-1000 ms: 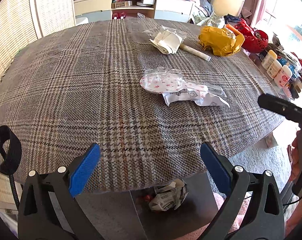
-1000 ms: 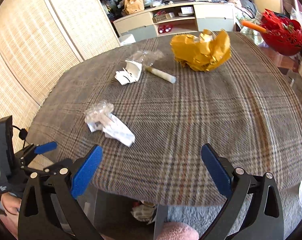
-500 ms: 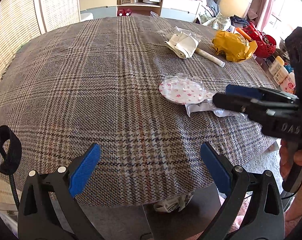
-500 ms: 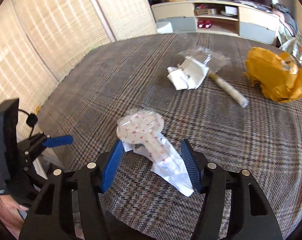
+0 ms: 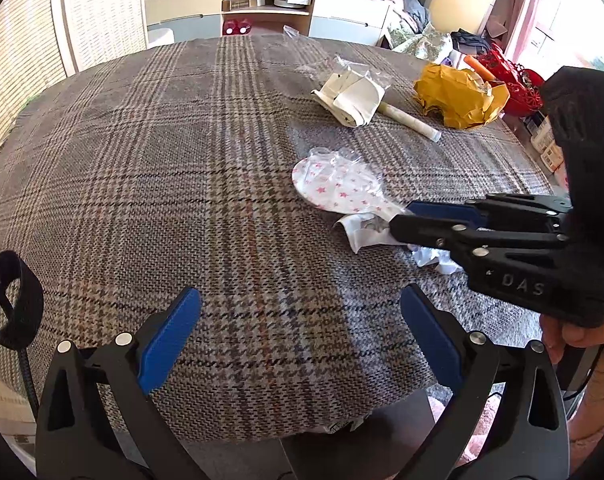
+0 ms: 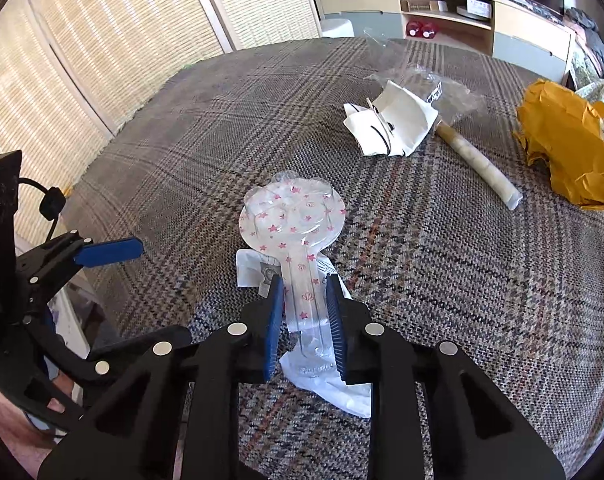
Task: Collect trash
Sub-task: 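Grasp the pink star-print wrapper with right tool while left tool grasps white crumpled paper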
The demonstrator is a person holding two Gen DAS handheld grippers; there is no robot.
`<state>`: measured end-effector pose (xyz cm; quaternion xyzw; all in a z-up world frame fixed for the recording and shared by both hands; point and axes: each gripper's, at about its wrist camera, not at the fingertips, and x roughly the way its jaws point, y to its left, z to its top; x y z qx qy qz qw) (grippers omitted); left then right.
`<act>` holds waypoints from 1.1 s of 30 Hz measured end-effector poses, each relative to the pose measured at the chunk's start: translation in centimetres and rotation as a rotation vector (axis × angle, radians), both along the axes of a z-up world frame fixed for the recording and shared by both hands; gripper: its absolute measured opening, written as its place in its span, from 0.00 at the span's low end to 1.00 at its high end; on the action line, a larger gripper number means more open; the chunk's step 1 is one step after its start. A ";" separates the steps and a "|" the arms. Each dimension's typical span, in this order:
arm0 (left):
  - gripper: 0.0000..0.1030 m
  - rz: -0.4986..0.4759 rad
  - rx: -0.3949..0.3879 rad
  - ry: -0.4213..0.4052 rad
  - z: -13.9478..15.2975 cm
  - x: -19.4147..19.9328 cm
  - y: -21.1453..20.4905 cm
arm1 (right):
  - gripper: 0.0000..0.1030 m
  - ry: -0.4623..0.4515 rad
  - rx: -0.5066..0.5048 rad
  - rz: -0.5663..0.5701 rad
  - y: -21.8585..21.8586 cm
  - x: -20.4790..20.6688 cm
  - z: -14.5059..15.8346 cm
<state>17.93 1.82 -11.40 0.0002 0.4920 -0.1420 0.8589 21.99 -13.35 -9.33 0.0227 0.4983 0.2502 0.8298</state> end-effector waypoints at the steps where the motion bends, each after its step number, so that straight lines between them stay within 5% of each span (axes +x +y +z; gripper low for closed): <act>1: 0.92 -0.002 0.000 -0.002 0.1 -0.1 -0.1 | 0.24 0.000 -0.001 0.002 0.2 0.2 0.0; 12: 0.92 0.010 0.007 0.002 -0.1 -0.1 0.5 | 0.20 0.001 0.023 0.005 0.6 0.4 -0.7; 21: 0.92 -0.025 0.000 -0.014 0.2 0.7 -1.6 | 0.19 -0.030 0.093 -0.067 -3.0 -0.5 0.9; 33: 0.87 -0.086 -0.036 -0.014 -0.7 2.9 -5.1 | 0.19 -0.077 0.039 -0.184 -8.5 -1.3 1.8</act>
